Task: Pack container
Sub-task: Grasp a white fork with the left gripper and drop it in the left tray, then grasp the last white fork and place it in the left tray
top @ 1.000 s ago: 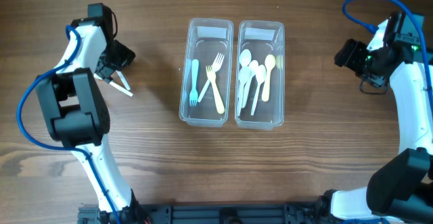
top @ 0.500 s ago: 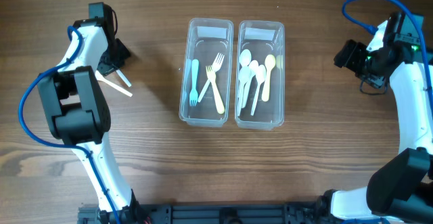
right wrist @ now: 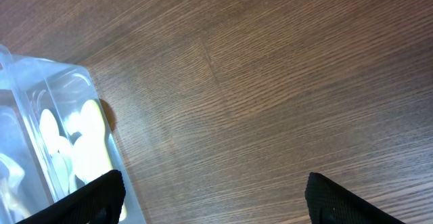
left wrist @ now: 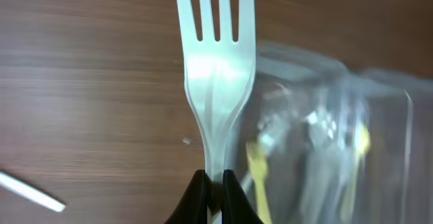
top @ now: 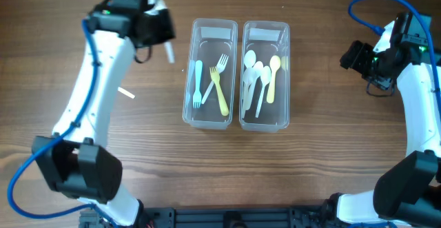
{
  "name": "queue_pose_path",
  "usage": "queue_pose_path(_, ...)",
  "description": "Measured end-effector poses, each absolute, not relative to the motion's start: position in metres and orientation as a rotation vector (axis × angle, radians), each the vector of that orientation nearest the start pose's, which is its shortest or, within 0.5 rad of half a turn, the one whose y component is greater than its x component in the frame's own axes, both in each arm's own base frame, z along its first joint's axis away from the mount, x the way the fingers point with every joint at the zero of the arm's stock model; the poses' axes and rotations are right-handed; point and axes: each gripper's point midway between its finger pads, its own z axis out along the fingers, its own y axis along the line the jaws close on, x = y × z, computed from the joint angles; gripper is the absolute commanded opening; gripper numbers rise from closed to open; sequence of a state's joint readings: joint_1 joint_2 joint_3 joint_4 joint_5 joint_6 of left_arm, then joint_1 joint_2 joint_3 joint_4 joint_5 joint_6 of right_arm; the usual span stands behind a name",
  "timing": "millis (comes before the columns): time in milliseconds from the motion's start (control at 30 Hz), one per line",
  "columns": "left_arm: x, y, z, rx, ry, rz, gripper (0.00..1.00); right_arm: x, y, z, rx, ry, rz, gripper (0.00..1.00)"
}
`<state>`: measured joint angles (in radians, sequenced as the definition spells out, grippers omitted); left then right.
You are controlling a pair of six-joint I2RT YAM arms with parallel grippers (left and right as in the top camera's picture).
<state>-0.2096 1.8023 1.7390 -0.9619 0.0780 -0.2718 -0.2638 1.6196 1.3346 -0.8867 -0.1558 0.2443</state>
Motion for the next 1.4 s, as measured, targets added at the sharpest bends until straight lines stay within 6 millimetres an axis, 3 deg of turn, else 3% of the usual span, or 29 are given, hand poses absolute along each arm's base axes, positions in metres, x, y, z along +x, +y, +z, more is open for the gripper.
queue_pose_path(133, 0.428, -0.172, 0.181, 0.177, 2.672, -0.305, 0.04, 0.373, -0.073, 0.141, 0.646, 2.657, 0.208, 0.85)
queue_pose_path(233, 0.414, -0.212, 0.147, 0.339, 2.738, -0.299, 0.07, 0.373, -0.073, 0.141, 0.645, 2.657, 0.208, 0.86)
queue_pose_path(267, 0.412, -0.220, 0.129, 0.407, 2.765, -0.282, 0.13, 0.374, -0.073, 0.141, 0.645, 2.657, 0.208, 0.86)
queue_pose_path(300, 0.411, -0.222, 0.119, 0.450, 2.780, -0.270, 0.54, 0.374, -0.073, 0.142, 0.644, 2.654, 0.208, 0.86)
queue_pose_path(333, 0.408, -0.224, 0.091, 0.493, 2.835, -0.244, 0.72, 0.374, -0.073, 0.142, 0.644, 2.653, 0.208, 0.86)
queue_pose_path(367, 0.406, -0.223, 0.081, 0.510, 2.859, -0.232, 0.90, 0.374, -0.073, 0.142, 0.644, 2.653, 0.208, 0.86)
queue_pose_path(400, 0.405, -0.221, 0.078, 0.514, 2.871, -0.226, 0.99, 0.374, -0.073, 0.142, 0.644, 2.653, 0.208, 0.86)
queue_pose_path(467, 0.410, -0.213, 0.091, 0.469, 2.856, -0.233, 1.00, 0.374, -0.073, 0.142, 0.644, 2.653, 0.208, 0.86)
queue_pose_path(567, 0.427, -0.180, 0.133, 0.301, 2.786, -0.256, 1.00, 0.375, -0.074, 0.142, 0.643, 2.650, 0.207, 0.86)
queue_pose_path(633, 0.435, -0.126, 0.163, 0.101, 2.767, -0.239, 0.99, 0.375, -0.074, 0.142, 0.643, 2.649, 0.207, 0.86)
queue_pose_path(667, 0.436, -0.104, 0.165, 0.023, 2.778, -0.227, 0.94, 0.375, -0.074, 0.142, 0.643, 2.650, 0.207, 0.86)
queue_pose_path(700, 0.433, -0.084, 0.163, -0.058, 2.805, -0.222, 0.85, 0.375, -0.074, 0.142, 0.643, 2.650, 0.207, 0.86)
queue_pose_path(800, 0.425, 0.013, 0.139, -0.563, 2.823, -0.201, 0.82, 0.376, -0.074, 0.142, 0.642, 2.647, 0.207, 0.86)
queue_pose_path(900, 0.377, 0.075, 0.087, -1.223, 2.795, -0.181, 0.80, 0.376, -0.074, 0.142, 0.642, 2.647, 0.207, 0.86)
queue_pose_path(967, 0.364, 0.086, 0.067, -1.417, 2.744, -0.178, 0.70, 0.376, -0.074, 0.142, 0.642, 2.647, 0.207, 0.86)
queue_pose_path(1033, 0.357, 0.091, 0.054, -1.521, 2.704, -0.175, 0.66, 0.376, -0.074, 0.142, 0.642, 2.647, 0.207, 0.86)
queue_pose_path(1267, 0.377, 0.111, 0.046, -1.534, 2.572, -0.104, 0.55, 0.376, -0.074, 0.142, 0.642, 2.647, 0.207, 0.86)
queue_pose_path(1400, 0.382, 0.116, 0.023, -1.542, 2.581, -0.073, 0.55, 0.376, -0.074, 0.142, 0.642, 2.647, 0.207, 0.86)
